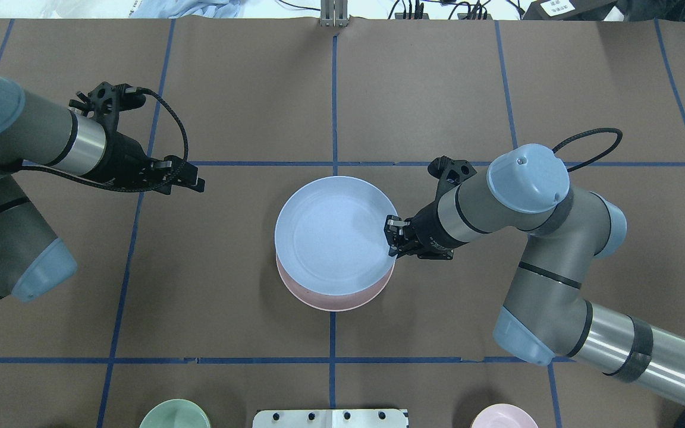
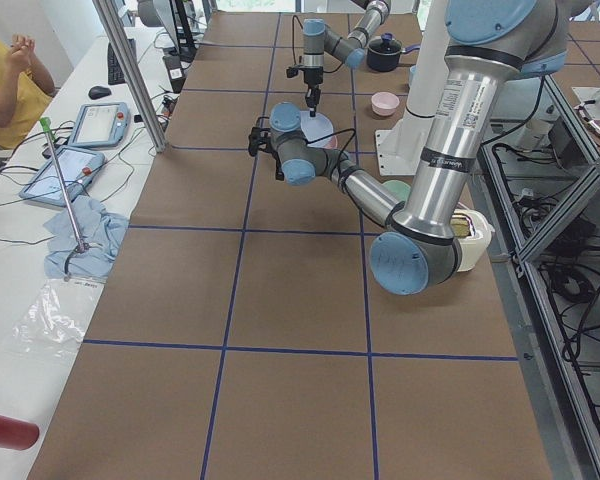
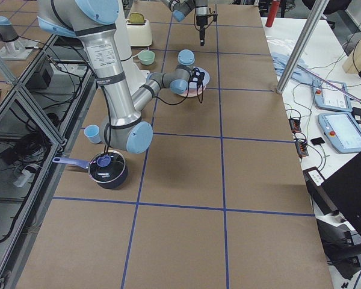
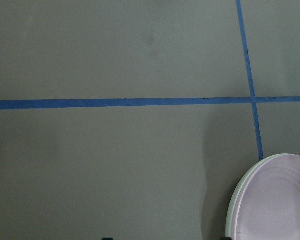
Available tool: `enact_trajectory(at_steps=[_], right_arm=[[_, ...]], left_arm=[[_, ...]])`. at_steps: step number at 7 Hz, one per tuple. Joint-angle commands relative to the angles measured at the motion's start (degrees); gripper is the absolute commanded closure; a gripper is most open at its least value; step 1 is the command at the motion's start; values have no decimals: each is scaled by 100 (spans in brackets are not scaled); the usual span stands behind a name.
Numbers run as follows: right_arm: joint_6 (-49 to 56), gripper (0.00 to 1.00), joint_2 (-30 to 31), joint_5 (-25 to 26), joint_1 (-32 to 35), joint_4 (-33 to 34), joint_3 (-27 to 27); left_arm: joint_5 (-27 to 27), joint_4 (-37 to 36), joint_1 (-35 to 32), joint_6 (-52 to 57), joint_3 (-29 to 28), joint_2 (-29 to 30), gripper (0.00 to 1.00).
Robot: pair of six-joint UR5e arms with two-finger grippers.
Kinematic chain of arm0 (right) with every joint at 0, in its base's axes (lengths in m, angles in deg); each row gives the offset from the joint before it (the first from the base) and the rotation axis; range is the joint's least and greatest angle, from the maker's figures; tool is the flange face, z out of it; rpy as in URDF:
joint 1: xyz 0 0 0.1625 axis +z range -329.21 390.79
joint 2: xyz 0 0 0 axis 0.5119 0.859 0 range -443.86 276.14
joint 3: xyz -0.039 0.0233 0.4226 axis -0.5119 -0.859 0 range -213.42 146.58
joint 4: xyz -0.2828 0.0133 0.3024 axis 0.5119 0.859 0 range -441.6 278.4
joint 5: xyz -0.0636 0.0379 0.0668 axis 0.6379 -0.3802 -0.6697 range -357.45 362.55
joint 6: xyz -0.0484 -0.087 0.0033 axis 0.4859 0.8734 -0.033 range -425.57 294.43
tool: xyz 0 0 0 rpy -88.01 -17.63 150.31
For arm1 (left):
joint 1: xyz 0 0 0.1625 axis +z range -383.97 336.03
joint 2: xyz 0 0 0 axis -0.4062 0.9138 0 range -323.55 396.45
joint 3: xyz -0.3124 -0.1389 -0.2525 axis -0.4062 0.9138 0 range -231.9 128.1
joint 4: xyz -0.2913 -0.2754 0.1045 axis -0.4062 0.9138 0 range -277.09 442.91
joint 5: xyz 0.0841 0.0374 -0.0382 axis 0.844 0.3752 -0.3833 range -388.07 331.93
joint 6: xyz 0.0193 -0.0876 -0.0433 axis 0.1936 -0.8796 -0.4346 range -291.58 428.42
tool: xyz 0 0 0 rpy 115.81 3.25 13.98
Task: Stack three plates with pink and blue
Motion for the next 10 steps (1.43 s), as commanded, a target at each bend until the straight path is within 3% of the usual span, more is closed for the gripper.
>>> enact_trajectory(at_steps=[1,2,3,4,7,10], right_arm=[[-62,100,8,20,-73,0,18],[-62,100,0,20,-82,0,9],[-97,90,-18,20,-91,0,-17],[-498,1,-149,29,-82,17,-61],[-484,0,-45,-41,110,26,-18],[-40,0,946,-609,1135,9,255]], left_arm=[[-5,0,1,0,-3,0,23],[-5,0,1,0,-3,0,23],[4,0,1,0,-3,0,23],[-5,0,1,0,6,0,23],[4,87,-8,8,41,-176,23],[-5,88,-331,1313,295,-1008,23]])
